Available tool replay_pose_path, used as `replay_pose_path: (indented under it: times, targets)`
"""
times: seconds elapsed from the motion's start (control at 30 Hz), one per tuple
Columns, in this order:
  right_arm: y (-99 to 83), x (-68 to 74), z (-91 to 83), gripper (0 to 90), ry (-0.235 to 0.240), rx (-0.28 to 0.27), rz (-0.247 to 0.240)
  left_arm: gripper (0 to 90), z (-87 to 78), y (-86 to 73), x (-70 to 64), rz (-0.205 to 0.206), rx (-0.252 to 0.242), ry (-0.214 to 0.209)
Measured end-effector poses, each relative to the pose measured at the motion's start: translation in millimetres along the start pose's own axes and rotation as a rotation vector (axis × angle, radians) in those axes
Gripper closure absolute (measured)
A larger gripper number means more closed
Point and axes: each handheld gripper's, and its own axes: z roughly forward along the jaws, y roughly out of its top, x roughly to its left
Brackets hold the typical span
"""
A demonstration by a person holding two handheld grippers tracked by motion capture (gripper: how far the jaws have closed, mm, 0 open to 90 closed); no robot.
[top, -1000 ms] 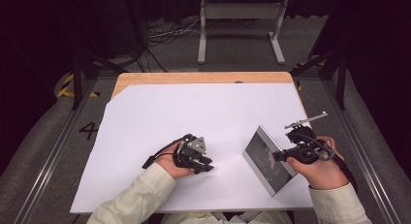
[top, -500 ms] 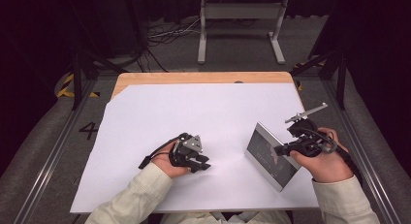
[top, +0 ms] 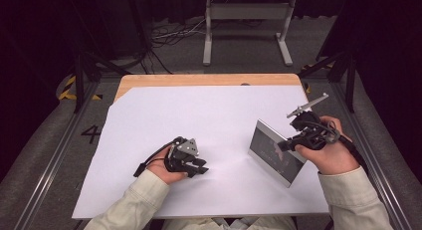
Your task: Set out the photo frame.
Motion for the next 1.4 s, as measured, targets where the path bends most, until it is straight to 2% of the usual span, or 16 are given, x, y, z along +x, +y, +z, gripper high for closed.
replay_pose_path:
  times: [0.2, 0.27, 0.47, 0.63, 0.67, 0.97, 1.23, 1.33, 1.4]
  targets:
    - [12.8, 0.6, 1.8, 83.6, -0.004, 0.003, -0.068, 69.2, -6.4, -7.3, 1.5, -0.032, -0.009, 0.019]
    - [17.5, 0.5, 3.5, 83.6, -0.002, 0.008, -0.09, 69.0, -8.1, -8.8, 2.4, -0.031, -0.008, 0.028]
    - [29.3, 0.3, 6.7, 83.6, 0.035, 0.004, -0.137, 68.3, -12.9, -13.0, 2.6, -0.042, -0.003, 0.044]
    - [36.6, 2.5, 7.5, 83.6, 0.034, 0.003, -0.173, 68.0, -14.8, -16.3, 4.2, -0.052, -0.005, 0.049]
    - [40.2, 3.4, 8.4, 83.6, 0.039, 0.006, -0.195, 67.8, -15.3, -17.7, 5.1, -0.059, -0.009, 0.049]
    - [51.3, 1.3, 14.0, 83.7, 0.071, 0.006, -0.25, 66.8, -17.3, -21.0, 7.4, -0.077, -0.006, 0.055]
    - [57.4, -0.6, 19.3, 83.6, 0.074, 0.009, -0.263, 66.6, -18.6, -21.2, 8.4, -0.082, -0.004, 0.055]
    - [59.8, -0.7, 21.5, 83.7, 0.091, -0.001, -0.29, 66.5, -18.9, -21.7, 8.6, -0.085, -0.005, 0.055]
    - [62.4, -0.4, 24.0, 83.6, 0.104, -0.009, -0.325, 66.4, -19.2, -22.2, 8.9, -0.081, -0.005, 0.057]
